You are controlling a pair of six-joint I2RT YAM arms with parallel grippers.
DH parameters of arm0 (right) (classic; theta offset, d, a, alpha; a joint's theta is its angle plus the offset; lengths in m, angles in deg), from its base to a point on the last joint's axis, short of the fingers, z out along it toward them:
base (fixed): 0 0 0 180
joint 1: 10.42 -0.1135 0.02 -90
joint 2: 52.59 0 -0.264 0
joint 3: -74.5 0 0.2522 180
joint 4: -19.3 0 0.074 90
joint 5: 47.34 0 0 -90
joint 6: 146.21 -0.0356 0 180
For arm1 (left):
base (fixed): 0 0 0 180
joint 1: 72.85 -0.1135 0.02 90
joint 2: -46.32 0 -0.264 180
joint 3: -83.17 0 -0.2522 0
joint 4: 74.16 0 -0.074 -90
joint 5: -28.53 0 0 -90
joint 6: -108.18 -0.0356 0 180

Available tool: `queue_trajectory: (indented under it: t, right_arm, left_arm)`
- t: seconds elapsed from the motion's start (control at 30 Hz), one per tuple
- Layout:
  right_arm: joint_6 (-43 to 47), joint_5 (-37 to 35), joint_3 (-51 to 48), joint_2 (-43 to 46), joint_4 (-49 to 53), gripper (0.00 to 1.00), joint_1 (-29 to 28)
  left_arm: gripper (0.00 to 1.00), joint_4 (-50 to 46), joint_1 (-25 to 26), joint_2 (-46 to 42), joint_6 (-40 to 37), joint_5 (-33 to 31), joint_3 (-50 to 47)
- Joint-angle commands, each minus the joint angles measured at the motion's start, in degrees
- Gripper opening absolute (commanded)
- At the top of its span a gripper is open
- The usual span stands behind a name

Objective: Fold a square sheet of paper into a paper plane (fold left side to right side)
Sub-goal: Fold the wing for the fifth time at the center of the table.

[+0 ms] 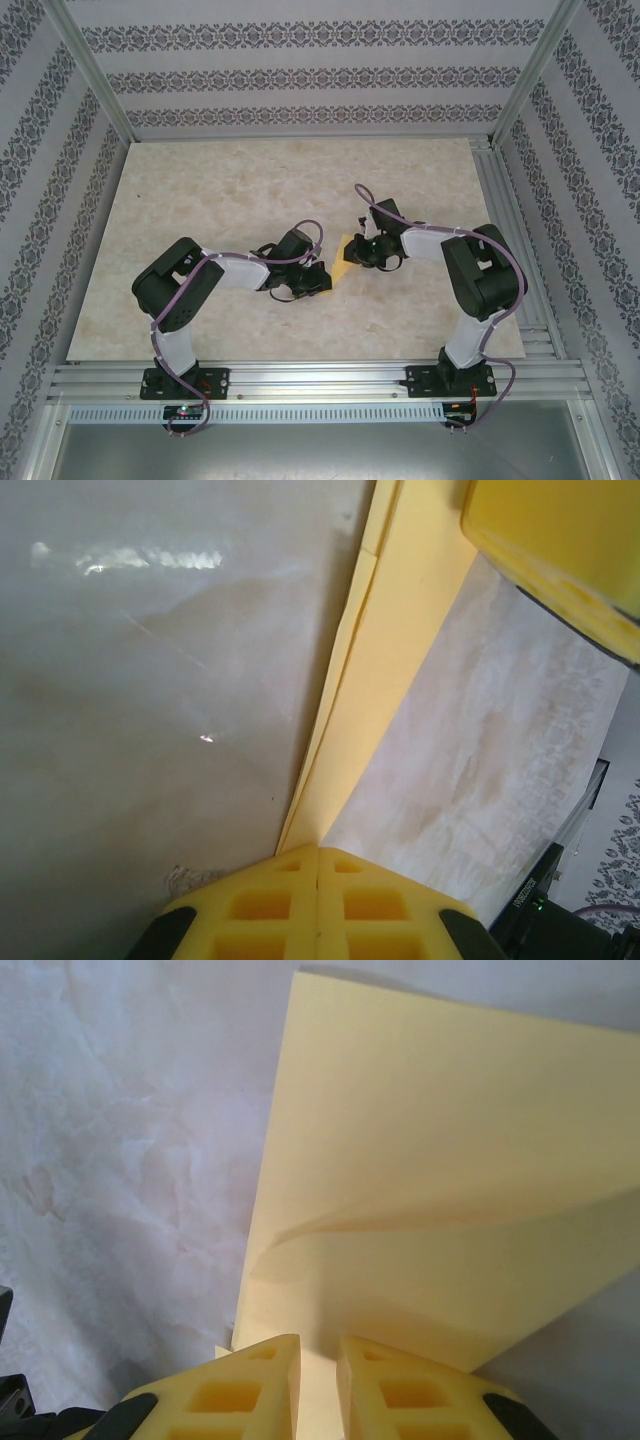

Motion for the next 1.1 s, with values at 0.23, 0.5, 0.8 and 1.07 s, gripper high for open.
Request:
queue_trajectory:
  t: [0.23, 0.5, 0.8, 1.07]
  right_arm:
    - [4.68, -6.82, 4.13, -3.07, 1.86, 0.19, 4.76]
    - [6.83, -8.11, 8.74, -5.98, 4.77, 0.20, 7.66]
    - [8.66, -9.99, 11.84, -8.47, 6.59, 0.20, 11.11]
    - [9.80, -9.64, 13.14, -6.43, 7.86, 0.20, 12.41]
  left_arm:
    - [0.00, -8.46, 0.92, 1.74, 0.62, -4.55, -3.42]
    - [0.00, -8.66, 0.92, 1.33, 0.58, -4.66, -3.45]
    - [0.00, -8.41, 0.92, 0.29, 0.96, -5.09, -4.31]
    - [0.00, -8.21, 0.92, 0.27, 0.95, -5.01, -4.28]
